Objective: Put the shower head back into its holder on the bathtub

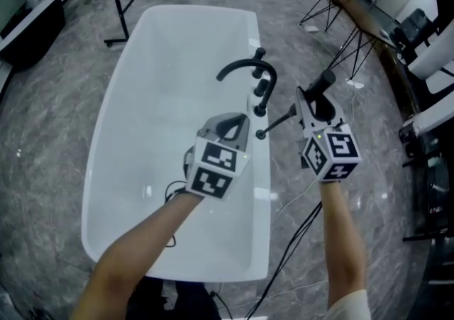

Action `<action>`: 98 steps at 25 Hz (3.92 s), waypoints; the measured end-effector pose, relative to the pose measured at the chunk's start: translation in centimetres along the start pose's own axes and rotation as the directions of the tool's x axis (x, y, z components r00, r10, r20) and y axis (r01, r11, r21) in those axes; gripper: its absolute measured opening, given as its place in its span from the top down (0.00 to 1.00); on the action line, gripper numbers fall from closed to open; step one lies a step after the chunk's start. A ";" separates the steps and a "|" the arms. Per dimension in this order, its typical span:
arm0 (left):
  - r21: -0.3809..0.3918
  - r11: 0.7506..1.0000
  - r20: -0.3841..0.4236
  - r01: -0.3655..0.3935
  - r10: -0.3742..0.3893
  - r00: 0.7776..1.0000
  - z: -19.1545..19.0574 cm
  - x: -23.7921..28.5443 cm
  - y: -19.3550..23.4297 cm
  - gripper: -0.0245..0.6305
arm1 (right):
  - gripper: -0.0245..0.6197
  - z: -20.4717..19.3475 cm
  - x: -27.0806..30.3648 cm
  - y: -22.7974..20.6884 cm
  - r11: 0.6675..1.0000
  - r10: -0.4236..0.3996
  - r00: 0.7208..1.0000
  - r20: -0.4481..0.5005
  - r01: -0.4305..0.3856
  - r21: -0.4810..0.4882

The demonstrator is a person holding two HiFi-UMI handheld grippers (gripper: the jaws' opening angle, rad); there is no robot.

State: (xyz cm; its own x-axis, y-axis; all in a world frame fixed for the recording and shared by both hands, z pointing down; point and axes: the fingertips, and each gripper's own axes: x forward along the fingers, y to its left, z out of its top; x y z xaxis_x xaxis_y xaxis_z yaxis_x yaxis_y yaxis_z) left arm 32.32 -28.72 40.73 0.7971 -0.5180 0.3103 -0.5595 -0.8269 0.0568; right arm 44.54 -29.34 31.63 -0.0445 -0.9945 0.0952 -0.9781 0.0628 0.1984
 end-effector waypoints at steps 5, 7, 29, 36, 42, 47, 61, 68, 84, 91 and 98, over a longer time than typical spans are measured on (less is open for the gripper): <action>0.018 1.000 -0.013 0.000 0.000 1.000 -2.2 1.6 0.6 0.95 | 0.73 -4.6 1.2 0.6 1.000 0.010 1.000 -0.029 -0.010 0.005; 0.010 1.000 -0.012 -0.005 0.005 1.000 -3.2 1.9 0.7 0.95 | 0.73 -6.1 1.6 0.7 1.000 0.010 0.999 -0.037 -0.010 0.014; -0.033 0.999 -0.038 -0.009 0.008 0.999 -10.4 4.0 0.8 0.95 | 0.73 -19.0 5.3 1.8 0.995 0.017 0.990 -0.139 -0.002 0.104; -0.056 0.998 -0.058 -0.014 0.011 0.998 -12.5 4.2 1.4 0.95 | 0.73 -21.8 6.4 1.5 0.992 0.015 0.987 -0.160 0.005 0.123; -0.069 0.997 -0.076 -0.024 0.018 0.997 -14.4 4.4 1.9 0.95 | 0.73 -24.3 7.0 1.6 0.991 0.017 0.982 -0.186 0.008 0.131; -0.081 0.996 -0.085 -0.039 0.032 0.996 -15.4 4.5 2.6 0.95 | 0.73 -25.6 7.8 1.6 0.991 0.020 0.981 -0.194 0.006 0.133; -0.109 0.991 -0.133 -0.080 0.065 0.989 -18.6 3.8 4.2 0.95 | 0.73 -28.2 9.0 2.1 0.991 0.035 0.976 -0.217 -0.005 0.136; -0.103 0.992 -0.134 -0.075 0.061 0.989 -19.3 4.3 4.5 0.95 | 0.73 -28.1 10.1 1.5 0.991 0.020 0.981 -0.194 0.005 0.131; -0.090 0.992 -0.170 -0.085 0.069 0.983 -20.6 4.1 4.1 0.95 | 0.73 -31.6 9.6 1.3 0.988 0.030 0.970 -0.241 0.008 0.153; -0.087 0.993 -0.174 -0.077 0.061 0.983 -20.7 4.1 3.4 0.95 | 0.73 -31.7 9.6 1.3 0.984 0.038 0.965 -0.259 0.009 0.176; -0.083 0.993 -0.190 -0.079 0.062 0.980 -21.4 3.2 2.8 0.95 | 0.70 -32.5 8.0 1.2 0.981 0.026 0.953 -0.300 0.033 0.192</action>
State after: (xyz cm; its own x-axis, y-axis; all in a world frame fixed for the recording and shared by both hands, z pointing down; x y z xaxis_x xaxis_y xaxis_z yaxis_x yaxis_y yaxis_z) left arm 28.40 -28.00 62.18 0.7030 -0.5172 0.4882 -0.6376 -0.7624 0.1104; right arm 49.65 -34.44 64.34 -0.0072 -0.9212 0.3891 -0.9999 0.0122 0.0104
